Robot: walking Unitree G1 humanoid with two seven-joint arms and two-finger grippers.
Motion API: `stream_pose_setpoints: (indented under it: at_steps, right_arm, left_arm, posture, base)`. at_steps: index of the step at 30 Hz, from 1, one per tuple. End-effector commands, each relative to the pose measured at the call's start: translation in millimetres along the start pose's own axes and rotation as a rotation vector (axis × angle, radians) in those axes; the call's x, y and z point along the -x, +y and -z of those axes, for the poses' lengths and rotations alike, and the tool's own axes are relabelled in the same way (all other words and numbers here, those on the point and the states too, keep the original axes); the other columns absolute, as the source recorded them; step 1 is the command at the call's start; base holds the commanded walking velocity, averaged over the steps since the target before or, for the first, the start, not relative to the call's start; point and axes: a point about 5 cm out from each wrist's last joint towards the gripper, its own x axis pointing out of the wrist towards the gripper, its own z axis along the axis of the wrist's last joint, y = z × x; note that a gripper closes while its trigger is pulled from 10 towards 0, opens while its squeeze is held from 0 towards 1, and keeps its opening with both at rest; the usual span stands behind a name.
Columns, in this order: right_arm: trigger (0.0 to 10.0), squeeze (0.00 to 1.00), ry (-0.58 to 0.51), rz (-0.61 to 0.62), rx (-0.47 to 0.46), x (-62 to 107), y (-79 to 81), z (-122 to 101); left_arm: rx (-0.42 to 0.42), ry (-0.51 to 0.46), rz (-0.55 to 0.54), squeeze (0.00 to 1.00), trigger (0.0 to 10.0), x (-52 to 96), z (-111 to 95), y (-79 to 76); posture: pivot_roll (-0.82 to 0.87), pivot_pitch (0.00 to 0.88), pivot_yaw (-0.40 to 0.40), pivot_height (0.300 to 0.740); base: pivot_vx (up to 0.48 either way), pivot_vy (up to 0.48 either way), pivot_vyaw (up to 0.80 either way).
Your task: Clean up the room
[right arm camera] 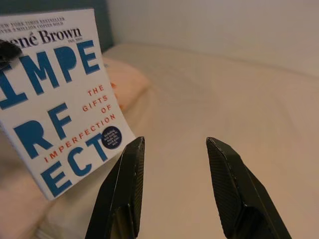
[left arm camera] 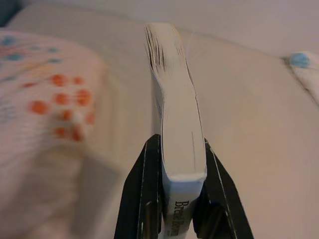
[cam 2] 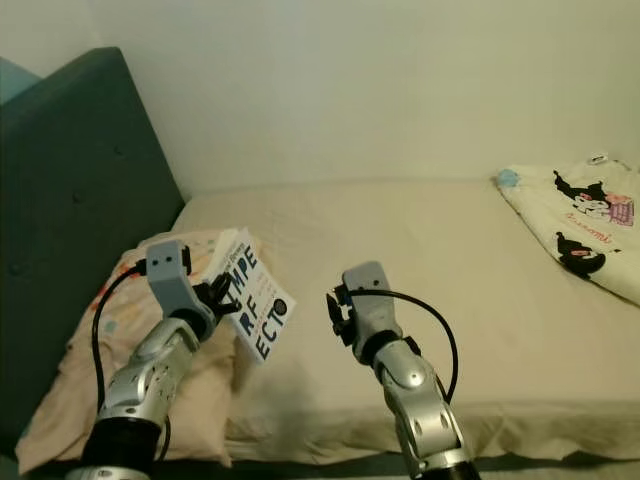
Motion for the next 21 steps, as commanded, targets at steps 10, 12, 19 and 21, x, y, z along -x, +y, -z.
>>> stream_pose_setpoints:
  at_steps: [10, 12, 19, 21]
  right_arm:
    - [10.0, 0.0, -0.011, -0.002, -0.007, -1.4, 0.6, -0.9]
    - [10.0, 0.0, -0.008, -0.004, -0.001, -1.9, 0.2, -0.7]
    - [10.0, 0.0, 0.002, -0.016, 0.01, -4.4, -1.4, -0.6]
    - [10.0, 0.0, 0.0, -0.018, 0.009, -4.0, -1.7, -0.9]
  left_arm:
    - [-0.028, -0.031, 0.026, 0.0, 10.0, -3.6, -7.5, -4.6]
    - [-0.03, -0.025, 0.009, 0.0, 10.0, -3.6, -6.5, -0.8]
    - [-0.049, -0.009, -0.066, 0.0, 10.0, -3.8, -6.5, 8.1]
    - [-0.026, -0.002, -0.083, 0.0, 10.0, -3.6, -5.0, 8.0]
  posture:
    - [-0.13, 0.028, 0.046, 0.74]
    - [-0.13, 0.028, 0.045, 0.74]
    - [-0.12, 0.035, 0.037, 0.735]
    - [-0.12, 0.039, 0.033, 0.725]
  base:
    - [0.0, 0.0, 0.0]
    - [0.0, 0.0, 0.0]
    - [0.0, 0.0, 0.0]
    - [0.0, 0.0, 0.0]
